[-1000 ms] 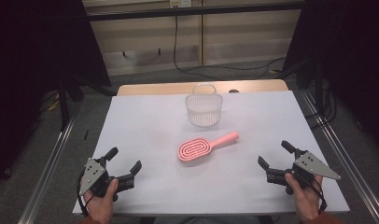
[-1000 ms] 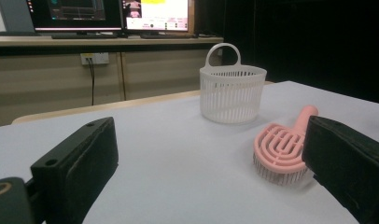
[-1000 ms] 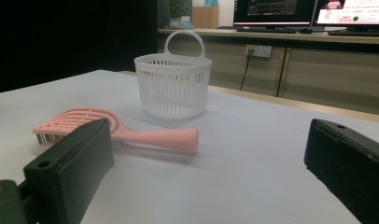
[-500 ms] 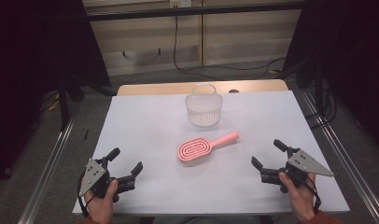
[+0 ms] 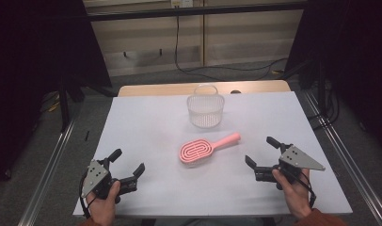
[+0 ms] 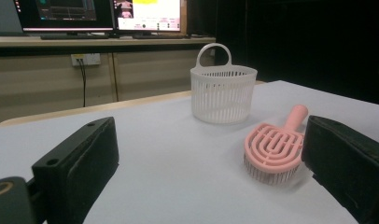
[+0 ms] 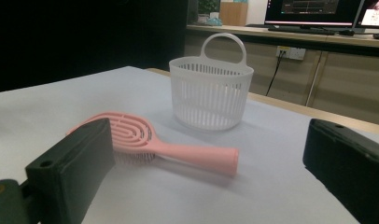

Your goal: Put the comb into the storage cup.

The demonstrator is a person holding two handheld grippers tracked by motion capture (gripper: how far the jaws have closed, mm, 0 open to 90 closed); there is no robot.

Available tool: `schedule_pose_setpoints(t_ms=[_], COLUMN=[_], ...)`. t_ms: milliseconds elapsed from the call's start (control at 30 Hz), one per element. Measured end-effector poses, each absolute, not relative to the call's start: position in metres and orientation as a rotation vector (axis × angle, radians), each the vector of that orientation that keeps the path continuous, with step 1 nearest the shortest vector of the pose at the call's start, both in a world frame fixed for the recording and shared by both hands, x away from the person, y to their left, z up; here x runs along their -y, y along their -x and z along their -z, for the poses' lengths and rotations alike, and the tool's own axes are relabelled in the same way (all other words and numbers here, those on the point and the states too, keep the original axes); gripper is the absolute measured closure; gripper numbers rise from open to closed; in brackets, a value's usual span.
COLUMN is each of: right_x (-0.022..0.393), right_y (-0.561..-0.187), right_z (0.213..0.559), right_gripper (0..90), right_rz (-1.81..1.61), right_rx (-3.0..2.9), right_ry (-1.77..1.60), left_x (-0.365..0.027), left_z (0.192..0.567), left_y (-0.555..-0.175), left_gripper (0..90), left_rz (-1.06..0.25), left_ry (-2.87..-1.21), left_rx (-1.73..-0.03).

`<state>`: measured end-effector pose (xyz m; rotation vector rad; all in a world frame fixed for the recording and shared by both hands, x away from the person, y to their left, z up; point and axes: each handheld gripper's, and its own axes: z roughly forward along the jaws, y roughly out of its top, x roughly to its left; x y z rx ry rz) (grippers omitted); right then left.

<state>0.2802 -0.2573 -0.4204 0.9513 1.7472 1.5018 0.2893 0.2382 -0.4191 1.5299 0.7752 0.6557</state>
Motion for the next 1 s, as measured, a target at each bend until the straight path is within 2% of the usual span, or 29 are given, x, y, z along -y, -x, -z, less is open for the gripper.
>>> schedule_pose_setpoints(t_ms=[1000], right_x=[0.223], right_y=[-0.317], right_z=[0.405], right_gripper=[0.0], right_rz=[-1.569], right_rx=[-1.77], right_ry=[-0.876], left_x=[-0.235], left_z=[0.419], left_y=[-0.29], left_gripper=[4.0], left_rz=[-0.636], left_ry=[-1.536], left_rx=[-0.771])
